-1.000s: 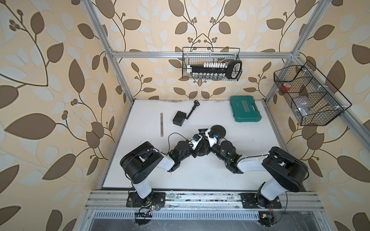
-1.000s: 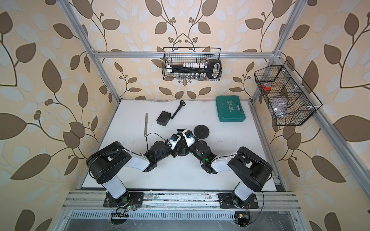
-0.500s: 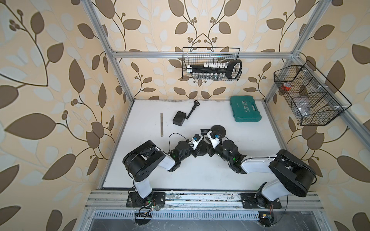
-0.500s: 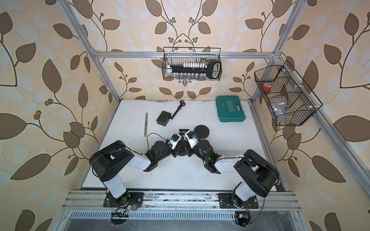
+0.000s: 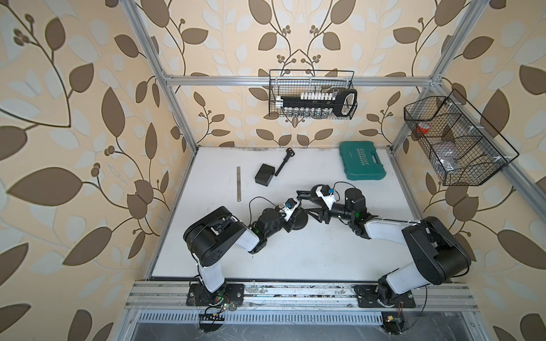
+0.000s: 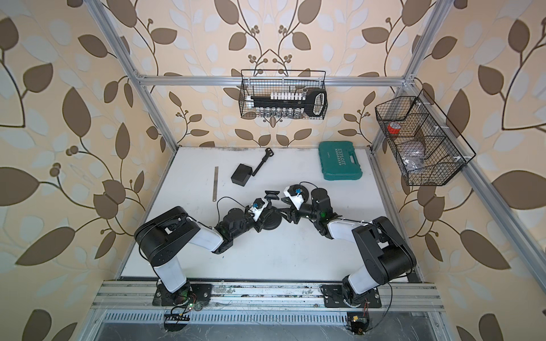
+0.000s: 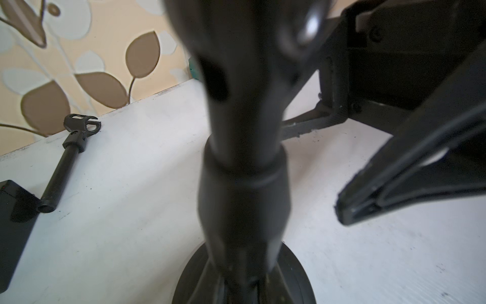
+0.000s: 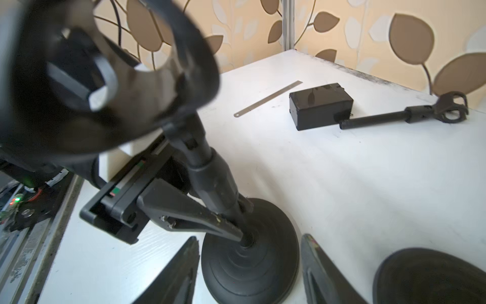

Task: Assemble a microphone stand
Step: Screw the microphone stand pole into the microphone stand base.

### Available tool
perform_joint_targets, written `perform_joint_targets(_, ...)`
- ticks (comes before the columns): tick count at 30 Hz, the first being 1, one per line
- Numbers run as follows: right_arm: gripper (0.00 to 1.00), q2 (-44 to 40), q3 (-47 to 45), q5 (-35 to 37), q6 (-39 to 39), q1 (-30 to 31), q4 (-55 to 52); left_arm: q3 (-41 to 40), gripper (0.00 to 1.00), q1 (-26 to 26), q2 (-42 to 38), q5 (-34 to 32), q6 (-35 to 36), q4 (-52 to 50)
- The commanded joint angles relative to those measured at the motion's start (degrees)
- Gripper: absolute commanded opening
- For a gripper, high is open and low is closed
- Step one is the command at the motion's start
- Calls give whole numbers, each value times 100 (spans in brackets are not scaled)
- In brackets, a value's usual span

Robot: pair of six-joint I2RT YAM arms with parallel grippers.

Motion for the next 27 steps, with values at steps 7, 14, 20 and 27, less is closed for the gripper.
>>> perform_joint_targets(7,60,488,441,-877,-3,-9,571,48,12,-28,267,131,-20,-98)
perform_joint_targets(14,56,833,601,-865,400,34,1198,66,13,-20,294,158,-77,-88)
perform_joint_targets(20,51,1016,757,-933,453,113,1327,99,13,-19,294,156,-46,-139)
perform_joint_targets(27,41,1166,857,-903,427,262,1394,87,13,-19,356,165,-58,-78)
